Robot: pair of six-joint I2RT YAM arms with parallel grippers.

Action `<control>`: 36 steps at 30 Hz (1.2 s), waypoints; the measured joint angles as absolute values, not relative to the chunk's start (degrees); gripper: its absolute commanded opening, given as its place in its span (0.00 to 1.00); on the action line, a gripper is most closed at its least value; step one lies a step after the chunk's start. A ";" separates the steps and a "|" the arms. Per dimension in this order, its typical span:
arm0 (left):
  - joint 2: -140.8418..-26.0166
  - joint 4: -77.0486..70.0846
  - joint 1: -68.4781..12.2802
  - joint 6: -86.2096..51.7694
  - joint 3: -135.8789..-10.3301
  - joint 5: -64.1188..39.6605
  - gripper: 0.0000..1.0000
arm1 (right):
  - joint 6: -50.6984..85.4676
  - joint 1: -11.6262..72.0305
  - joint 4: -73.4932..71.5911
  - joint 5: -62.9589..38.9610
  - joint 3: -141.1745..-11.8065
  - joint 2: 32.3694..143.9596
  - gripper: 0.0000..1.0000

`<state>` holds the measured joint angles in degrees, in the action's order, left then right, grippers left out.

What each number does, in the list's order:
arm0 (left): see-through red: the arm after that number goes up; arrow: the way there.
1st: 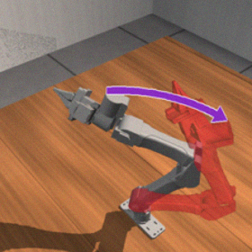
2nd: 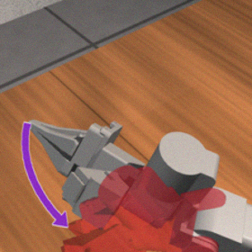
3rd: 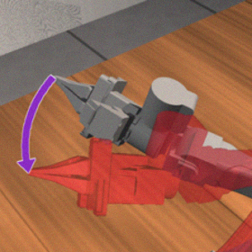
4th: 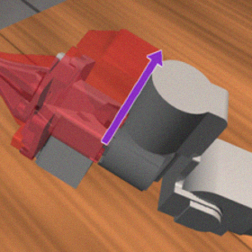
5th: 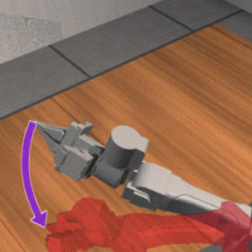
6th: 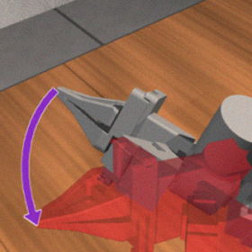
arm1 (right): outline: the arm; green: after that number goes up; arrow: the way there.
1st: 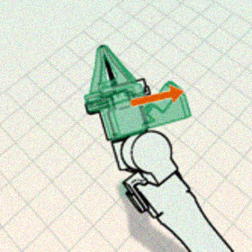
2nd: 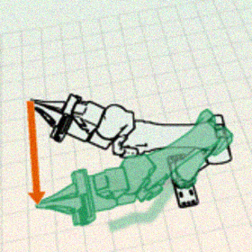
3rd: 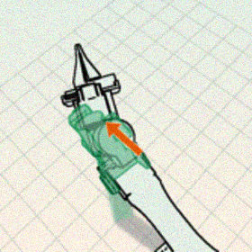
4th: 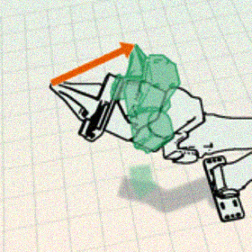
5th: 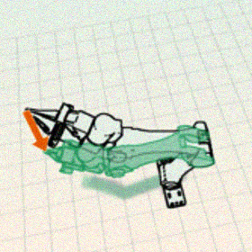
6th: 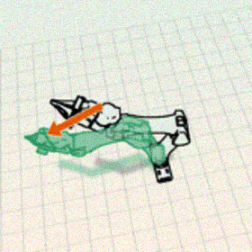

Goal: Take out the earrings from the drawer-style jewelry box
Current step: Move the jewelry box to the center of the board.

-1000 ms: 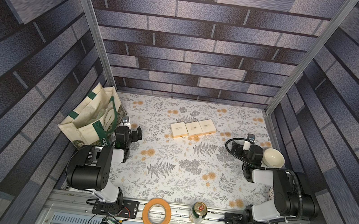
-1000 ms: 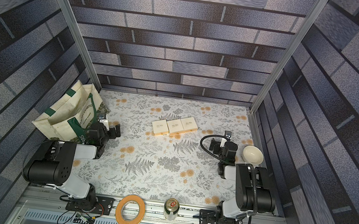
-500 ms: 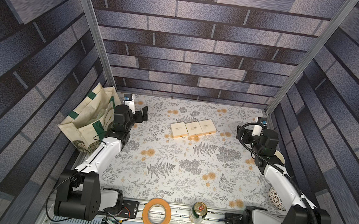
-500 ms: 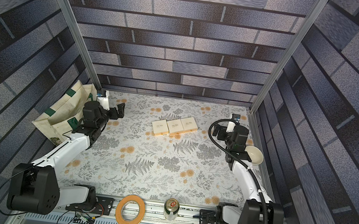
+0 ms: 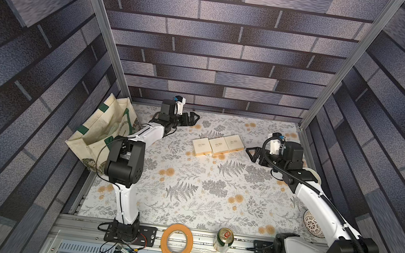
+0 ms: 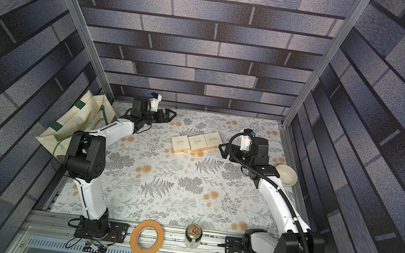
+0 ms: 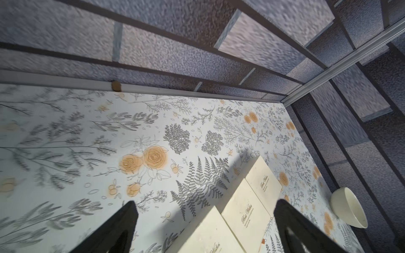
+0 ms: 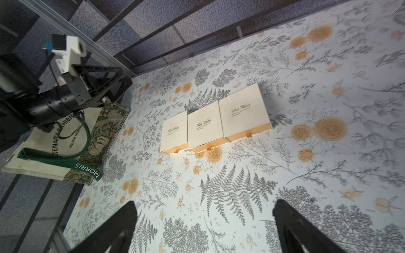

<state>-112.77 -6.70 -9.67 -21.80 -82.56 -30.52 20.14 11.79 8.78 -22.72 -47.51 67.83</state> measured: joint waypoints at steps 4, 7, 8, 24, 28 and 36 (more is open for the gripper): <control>-120.38 -5.23 -11.09 -24.21 -88.66 -34.70 1.00 | 22.37 14.74 8.75 -22.98 -46.26 69.19 0.98; -123.22 -4.03 -12.08 -25.12 -91.46 -37.47 1.00 | 23.27 16.75 8.75 -22.33 -45.58 69.65 0.98; -123.90 -3.64 -12.27 -25.36 -92.20 -38.33 1.00 | 23.46 17.23 8.75 -22.11 -45.50 69.71 0.98; -132.07 2.63 -13.32 -26.02 -95.92 -43.79 1.00 | 24.71 21.28 8.49 -19.57 -45.45 72.03 0.98; -132.05 1.89 -13.87 -25.96 -94.17 -44.73 1.00 | 24.91 21.37 8.14 -19.55 -45.45 72.73 0.98; -126.63 -2.46 -15.62 -25.58 -84.18 -45.67 1.00 | 25.74 21.54 6.98 -19.73 -44.18 73.65 0.98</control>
<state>-126.63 -2.46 -15.62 -25.58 -84.18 -45.67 25.74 21.54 6.98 -19.73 -44.18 73.65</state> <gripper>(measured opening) 0.996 0.983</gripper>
